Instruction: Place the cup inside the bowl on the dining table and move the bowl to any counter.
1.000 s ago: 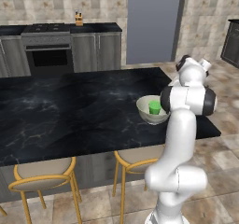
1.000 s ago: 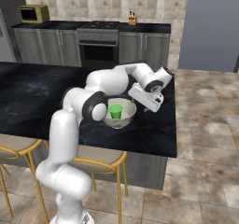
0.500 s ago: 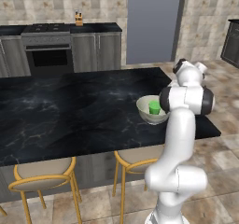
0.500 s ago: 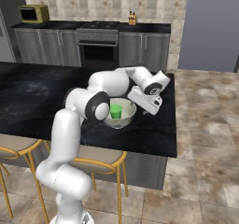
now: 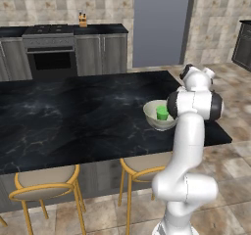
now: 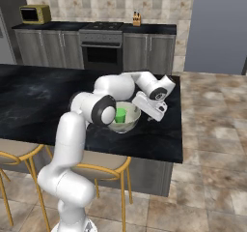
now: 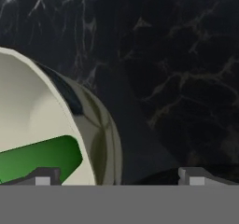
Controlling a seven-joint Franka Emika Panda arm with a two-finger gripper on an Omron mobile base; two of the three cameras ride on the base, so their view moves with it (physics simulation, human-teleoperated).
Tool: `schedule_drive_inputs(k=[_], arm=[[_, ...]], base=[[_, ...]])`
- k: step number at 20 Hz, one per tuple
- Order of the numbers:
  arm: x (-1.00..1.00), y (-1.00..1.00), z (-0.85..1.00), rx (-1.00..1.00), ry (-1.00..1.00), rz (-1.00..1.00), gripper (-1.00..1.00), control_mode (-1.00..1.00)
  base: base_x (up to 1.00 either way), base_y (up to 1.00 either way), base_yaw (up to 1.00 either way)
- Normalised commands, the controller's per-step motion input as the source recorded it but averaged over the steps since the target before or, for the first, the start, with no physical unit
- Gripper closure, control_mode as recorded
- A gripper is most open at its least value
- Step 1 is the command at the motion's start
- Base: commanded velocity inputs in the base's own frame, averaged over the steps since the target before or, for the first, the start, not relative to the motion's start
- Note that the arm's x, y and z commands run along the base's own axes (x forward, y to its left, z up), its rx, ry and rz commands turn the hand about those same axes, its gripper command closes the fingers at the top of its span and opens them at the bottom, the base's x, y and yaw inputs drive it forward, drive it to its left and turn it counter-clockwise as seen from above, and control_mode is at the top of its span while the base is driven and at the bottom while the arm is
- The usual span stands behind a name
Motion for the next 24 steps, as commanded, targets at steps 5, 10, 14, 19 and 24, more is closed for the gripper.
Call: schedule_drive_inputs(k=[5, 10, 14, 19, 24], arm=[[0.00, 0.06, 0.00, 0.00, 0.01, 0.00, -1.00, -1.00], [0.00, 0.09, -0.02, 0.00, 0.01, 0.00, -1.00, -1.00], [0.00, 0.05, -0.09, 0.00, 0.01, 0.00, -1.00, -1.00], [0.00, 0.01, -0.18, 0.00, 0.02, 0.00, -1.00, -1.00], [0.00, 0.02, -0.09, 0.00, 0.02, 0.00, -1.00, -1.00]], base=[[0.00, 0.00, 0.00], [0.00, 0.00, 0.00], [0.00, 0.00, 0.00], [0.00, 0.00, 0.00], [0.00, 0.00, 0.00]])
